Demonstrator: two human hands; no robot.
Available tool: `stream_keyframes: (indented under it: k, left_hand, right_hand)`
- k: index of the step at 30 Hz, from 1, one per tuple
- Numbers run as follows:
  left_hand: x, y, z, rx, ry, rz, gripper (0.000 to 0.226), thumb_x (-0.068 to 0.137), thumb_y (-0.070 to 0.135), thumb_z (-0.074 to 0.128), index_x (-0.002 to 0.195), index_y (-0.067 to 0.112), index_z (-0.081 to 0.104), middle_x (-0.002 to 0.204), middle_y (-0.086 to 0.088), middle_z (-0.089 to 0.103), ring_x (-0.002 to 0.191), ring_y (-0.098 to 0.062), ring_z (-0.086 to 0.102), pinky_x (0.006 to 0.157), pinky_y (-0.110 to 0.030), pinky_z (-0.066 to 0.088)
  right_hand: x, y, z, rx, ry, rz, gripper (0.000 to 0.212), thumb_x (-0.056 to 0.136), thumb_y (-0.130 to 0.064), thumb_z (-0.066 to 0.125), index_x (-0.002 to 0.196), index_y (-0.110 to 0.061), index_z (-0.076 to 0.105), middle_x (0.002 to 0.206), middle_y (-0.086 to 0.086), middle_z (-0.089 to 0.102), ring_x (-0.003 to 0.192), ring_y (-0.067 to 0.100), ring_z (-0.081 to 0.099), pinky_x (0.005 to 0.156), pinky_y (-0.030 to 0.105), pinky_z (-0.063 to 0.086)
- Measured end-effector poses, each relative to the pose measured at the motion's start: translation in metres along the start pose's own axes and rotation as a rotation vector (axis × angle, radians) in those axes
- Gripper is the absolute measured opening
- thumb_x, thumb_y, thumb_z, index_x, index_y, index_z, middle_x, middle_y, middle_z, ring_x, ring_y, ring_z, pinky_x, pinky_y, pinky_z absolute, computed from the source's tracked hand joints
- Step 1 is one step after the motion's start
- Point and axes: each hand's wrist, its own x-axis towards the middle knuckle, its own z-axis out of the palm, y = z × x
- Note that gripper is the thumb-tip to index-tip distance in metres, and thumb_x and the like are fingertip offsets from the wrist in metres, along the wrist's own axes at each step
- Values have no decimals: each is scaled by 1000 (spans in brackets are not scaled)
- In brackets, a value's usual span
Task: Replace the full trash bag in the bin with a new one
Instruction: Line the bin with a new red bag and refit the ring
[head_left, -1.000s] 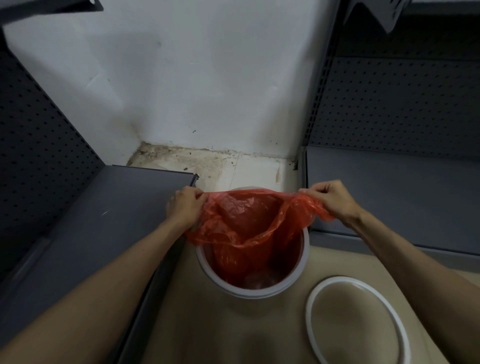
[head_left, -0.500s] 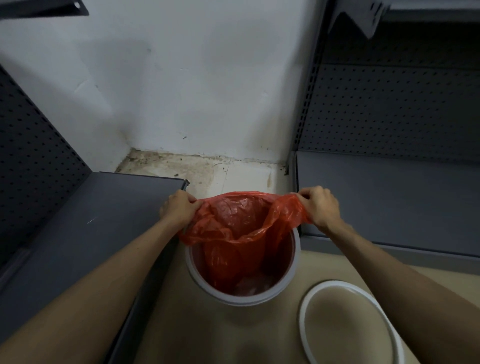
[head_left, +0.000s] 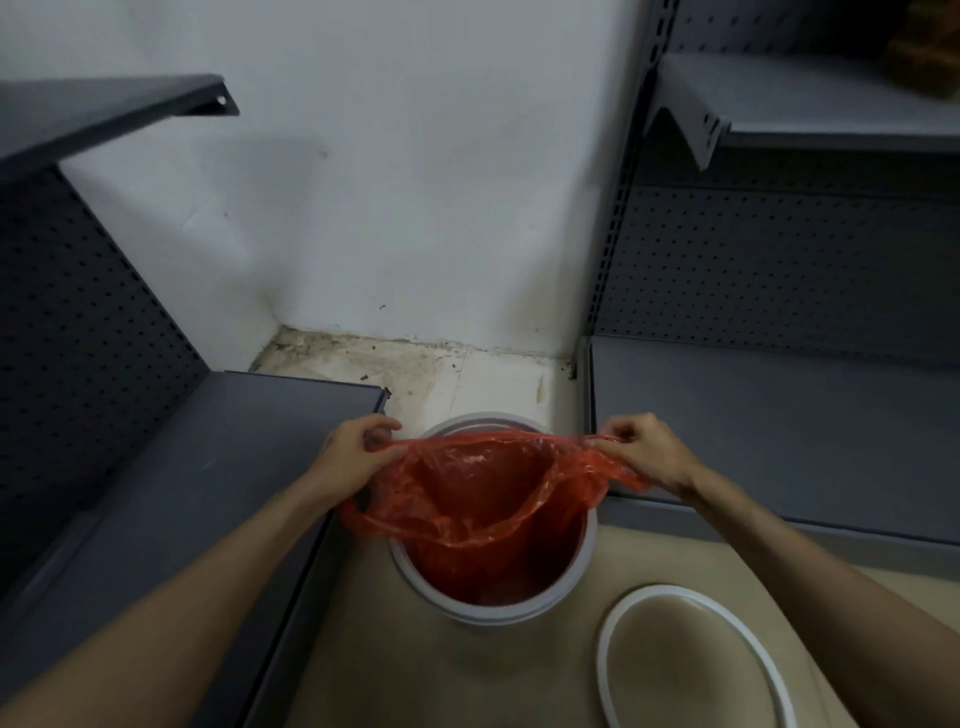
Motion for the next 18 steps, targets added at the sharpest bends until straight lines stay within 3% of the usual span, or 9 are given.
stream_keyframes:
  k: [2,5,10,13,18]
  left_hand:
    - [6,3,-1,-59,-25,17,21,81,33,78,100,25,74,93,5,73,90,-9,68,75,-26,56]
    - [12,2,4,-62,-12,33,7,87,28,73,88,23,78,84,7,75,84,-10,70,80,-34,59]
    - [28,-2,15,-42,135,-13,22,93,19,64,74,29,68,77,7,68,78,-14,65,67,-26,48]
    - [39,0,21,-8,226,-49,15,95,19,61,82,18,69,79,4,66,77,-13,61,60,-21,43]
    - [54,-4,33,87,267,-69,17,96,18,60,92,8,73,84,-4,69,74,-15,61,69,-27,45]
  right_hand:
    - [7,-4,1,4,51,4,34,88,-29,69,55,-24,59,47,-19,58,47,-1,52,58,30,44]
    - [16,-7,7,14,133,14,34,89,-33,67,58,-23,60,49,-11,59,49,6,53,58,31,48]
    - [30,-9,18,5,167,4,38,91,-47,60,64,-21,63,64,-4,66,67,19,65,67,41,55]
    - [41,-10,24,-61,197,21,41,93,-48,56,66,-18,64,66,-2,66,71,22,65,69,38,53]
    - [57,-6,36,-69,179,54,42,96,-44,53,65,-16,62,61,-2,63,63,18,63,61,33,49]
